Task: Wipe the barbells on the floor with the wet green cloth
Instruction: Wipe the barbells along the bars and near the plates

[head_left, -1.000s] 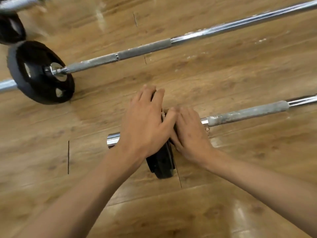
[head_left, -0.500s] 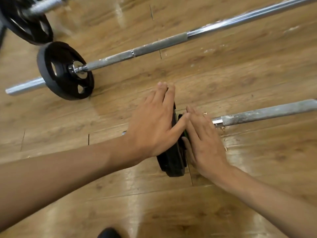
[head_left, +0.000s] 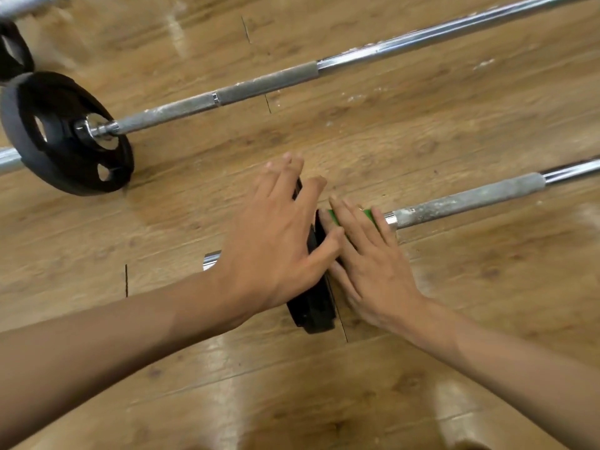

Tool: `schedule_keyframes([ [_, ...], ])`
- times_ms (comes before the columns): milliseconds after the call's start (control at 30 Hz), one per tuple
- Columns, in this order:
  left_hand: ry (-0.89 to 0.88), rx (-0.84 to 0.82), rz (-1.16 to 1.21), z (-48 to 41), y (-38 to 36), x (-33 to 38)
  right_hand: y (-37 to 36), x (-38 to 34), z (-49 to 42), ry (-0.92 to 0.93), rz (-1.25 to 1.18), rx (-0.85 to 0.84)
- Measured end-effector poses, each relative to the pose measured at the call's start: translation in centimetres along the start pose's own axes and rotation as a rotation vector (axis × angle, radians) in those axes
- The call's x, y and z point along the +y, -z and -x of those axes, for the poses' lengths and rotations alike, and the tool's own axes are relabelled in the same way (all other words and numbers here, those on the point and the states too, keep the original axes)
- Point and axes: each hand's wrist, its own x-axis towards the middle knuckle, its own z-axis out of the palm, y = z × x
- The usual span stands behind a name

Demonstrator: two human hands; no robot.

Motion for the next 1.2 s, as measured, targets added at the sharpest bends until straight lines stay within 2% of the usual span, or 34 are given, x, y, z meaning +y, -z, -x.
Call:
schedule_keyframes([
  [100,-0.026,-0.029,-0.025,0.5,-0.2,-0.2,0.0,-0.4,-5.3,-0.195,-0.066,-0.1],
  [167,-0.029,-0.016,-0.025,0.6,-0.2,-0.3,-0.4,-1.1,-5.6,-0.241,-0.065,-0.056],
  [233,-0.035,0.002,-0.016,0.7,-0.1,-0.2,-0.6,-1.5,-2.4,-0.162,-0.107,0.048],
  [333,-0.025,0.044,0.026,0.6,-0.3,0.0,-0.5,-0.9,1.1,-0.001,-0.044,0.094],
  [500,-0.03,0.009,-0.003,-0.9,-0.1,-0.8,-1.2,-0.3,-5.6,-0.189,-0.063,0.1],
  [600,0.016,-0.059,-0.004,-2.9,1.0,-2.0,-0.9,1.0,-4.5,-0.094,0.047,0.146],
  [767,-0.012,0.077,-0.201,-2.2,0.3,-1.2,0.3,6.6,-3.0,-0.047,0.356,0.147],
  [867,-0.008,0.125,-0.151,-2.1,-0.7,-0.8,-0.4,5.6,-4.0,-0.165,0.283,0.236],
  [933,-0.018,0.133,-0.138,-2.9,-0.7,-1.3,-1.6,3.4,-5.0,-0.201,0.116,0.273],
  [1000,-0.015,0.119,-0.119,-3.5,-0.5,-1.7,-2.0,3.3,-5.4,-0.078,0.039,0.287],
  [1100,0.015,0.095,-0.085,-4.6,0.1,-2.5,-0.8,8.0,-5.0,0.115,0.258,0.259],
  [1200,0.031,0.177,-0.116,-5.2,0.5,-3.4,0.1,10.7,-4.9,0.005,0.331,0.3],
])
